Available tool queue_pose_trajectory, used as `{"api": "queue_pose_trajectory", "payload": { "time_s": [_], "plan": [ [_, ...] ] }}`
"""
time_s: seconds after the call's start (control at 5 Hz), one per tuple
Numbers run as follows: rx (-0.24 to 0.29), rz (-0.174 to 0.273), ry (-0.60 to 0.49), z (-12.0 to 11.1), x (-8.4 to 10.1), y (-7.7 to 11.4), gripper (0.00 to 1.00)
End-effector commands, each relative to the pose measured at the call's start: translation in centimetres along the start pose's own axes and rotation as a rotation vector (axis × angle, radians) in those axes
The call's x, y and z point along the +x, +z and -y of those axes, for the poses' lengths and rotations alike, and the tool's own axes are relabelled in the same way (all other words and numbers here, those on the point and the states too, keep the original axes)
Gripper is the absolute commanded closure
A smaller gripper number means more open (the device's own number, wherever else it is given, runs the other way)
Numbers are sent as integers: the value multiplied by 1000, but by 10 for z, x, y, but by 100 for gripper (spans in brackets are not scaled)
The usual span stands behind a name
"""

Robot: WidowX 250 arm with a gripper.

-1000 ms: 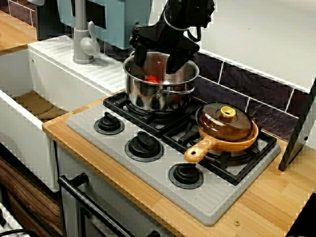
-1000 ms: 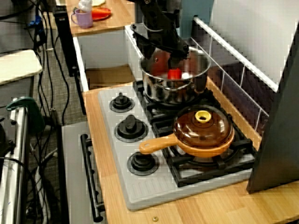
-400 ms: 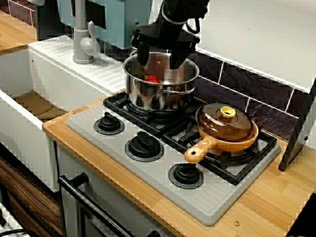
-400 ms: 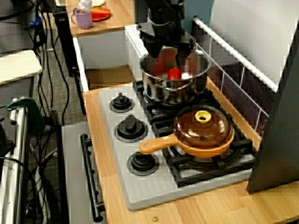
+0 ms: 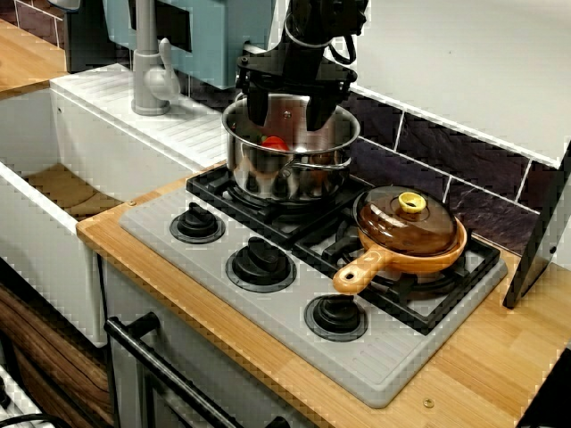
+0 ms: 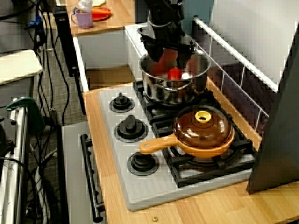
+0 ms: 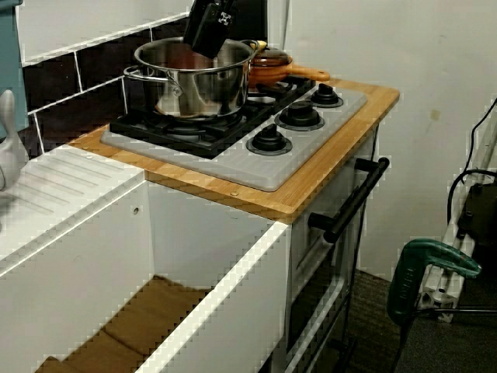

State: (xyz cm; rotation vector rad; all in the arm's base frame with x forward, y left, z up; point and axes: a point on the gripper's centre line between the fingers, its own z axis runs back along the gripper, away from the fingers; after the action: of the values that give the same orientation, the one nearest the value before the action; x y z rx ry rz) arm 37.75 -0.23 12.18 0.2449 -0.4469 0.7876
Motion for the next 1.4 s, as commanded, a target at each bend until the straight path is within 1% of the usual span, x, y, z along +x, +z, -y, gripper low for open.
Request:
{"api": "queue_pose_trajectory", "payload": {
  "time_s": [0.0, 0.2, 0.4, 0.6, 0.8, 1.0, 1.2],
  "plan": [
    [-49, 28, 15, 0, 12, 19, 0],
    [-45, 12, 7, 2, 9, 17, 0],
    [-43, 10, 0, 4, 0, 15, 0],
    [-34, -6, 0, 8, -4, 9, 0],
    [-24, -13, -5, 13, -4, 3, 0],
    [-15, 6, -23, 16, -3, -7, 0],
    [4, 8, -35, 14, -3, -16, 0]
  ]
}}
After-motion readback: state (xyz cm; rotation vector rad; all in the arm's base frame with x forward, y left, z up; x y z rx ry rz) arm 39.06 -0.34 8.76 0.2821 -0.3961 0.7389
